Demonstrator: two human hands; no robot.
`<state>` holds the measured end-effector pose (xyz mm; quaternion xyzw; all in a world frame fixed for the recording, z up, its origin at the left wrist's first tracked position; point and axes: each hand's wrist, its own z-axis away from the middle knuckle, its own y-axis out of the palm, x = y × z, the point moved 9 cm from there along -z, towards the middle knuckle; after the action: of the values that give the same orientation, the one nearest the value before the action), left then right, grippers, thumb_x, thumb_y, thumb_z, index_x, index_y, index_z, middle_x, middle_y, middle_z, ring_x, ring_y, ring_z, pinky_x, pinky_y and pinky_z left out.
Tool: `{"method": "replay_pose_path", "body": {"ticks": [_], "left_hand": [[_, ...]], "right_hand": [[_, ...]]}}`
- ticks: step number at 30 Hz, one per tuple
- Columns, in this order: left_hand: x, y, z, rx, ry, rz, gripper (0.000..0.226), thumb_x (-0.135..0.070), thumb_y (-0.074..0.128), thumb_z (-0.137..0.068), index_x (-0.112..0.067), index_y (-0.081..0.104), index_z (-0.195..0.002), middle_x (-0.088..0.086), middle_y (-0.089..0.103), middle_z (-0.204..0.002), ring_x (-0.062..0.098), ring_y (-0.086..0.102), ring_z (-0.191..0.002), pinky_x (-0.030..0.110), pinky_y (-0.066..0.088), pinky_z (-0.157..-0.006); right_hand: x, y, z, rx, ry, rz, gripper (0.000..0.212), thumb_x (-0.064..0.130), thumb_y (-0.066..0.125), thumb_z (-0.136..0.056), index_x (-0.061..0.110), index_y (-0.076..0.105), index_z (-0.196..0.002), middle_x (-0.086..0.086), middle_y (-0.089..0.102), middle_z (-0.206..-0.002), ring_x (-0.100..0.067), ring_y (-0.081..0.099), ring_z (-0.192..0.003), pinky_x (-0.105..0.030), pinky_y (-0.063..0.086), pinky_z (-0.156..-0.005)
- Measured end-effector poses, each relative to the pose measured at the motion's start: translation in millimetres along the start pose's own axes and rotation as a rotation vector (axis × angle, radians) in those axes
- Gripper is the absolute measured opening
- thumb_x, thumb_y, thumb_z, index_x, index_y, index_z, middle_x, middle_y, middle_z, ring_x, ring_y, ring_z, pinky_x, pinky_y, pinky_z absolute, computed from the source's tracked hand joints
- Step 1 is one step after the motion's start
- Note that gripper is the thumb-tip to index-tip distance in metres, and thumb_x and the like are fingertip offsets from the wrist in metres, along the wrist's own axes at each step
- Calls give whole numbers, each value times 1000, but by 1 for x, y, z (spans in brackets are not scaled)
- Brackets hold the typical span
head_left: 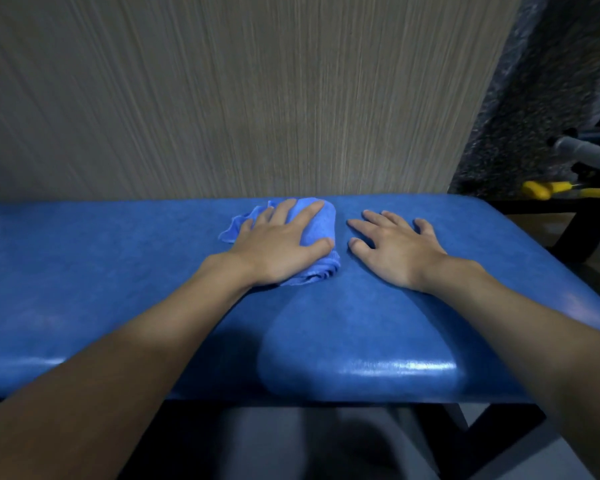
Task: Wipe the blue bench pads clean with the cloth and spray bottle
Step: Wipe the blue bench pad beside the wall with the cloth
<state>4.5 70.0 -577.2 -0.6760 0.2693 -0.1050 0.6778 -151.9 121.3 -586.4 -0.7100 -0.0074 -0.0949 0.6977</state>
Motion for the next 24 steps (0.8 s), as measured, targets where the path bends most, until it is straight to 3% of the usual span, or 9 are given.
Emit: {"method": "replay_pose_path", "body": {"ticks": [7,10,13,19,24], "left_hand": [[-19,1,102,-9,64,-87,96,-81,2,-61,-52,1,-153,-9,5,-165,21,5,-152,47,11,-120],[-19,2,113,-17,70,-91,94,-81,2,-62,-53,0,-152,-9,4,-165,20,6,-152,47,11,-120],[-17,1,100,-10,74,-69,91,-81,6,-62,-55,3,-150,-10,9,-164,20,9,-151,48,13,-120],[4,-2,37,5,56,-22,92,-80,12,-64,-53,11,-151,-7,15,-163,20,15,-150,50,15,-120],[28,-4,-43,-3,-4,-1,70,-71,32,-84,-54,14,-150,-6,15,-164,25,18,-149,51,14,-120]], "right_hand": [[4,-6,5,23,9,75,51,51,21,-102,36,30,-150,8,22,-161,-18,9,-151,-63,-4,-115],[13,-17,1,-14,-20,8,44,45,34,-102,36,41,-145,10,26,-161,-17,8,-152,-63,-5,-115],[18,-24,-1,-72,-40,-143,50,38,39,-103,35,30,-152,10,24,-162,-11,10,-152,-57,-3,-119],[13,2,-6,11,-37,-22,52,50,25,-102,38,26,-153,10,13,-165,-13,7,-152,-58,0,-119],[13,1,-6,-12,-48,-19,52,51,23,-102,38,25,-152,11,11,-165,-11,4,-152,-56,0,-119]]}}
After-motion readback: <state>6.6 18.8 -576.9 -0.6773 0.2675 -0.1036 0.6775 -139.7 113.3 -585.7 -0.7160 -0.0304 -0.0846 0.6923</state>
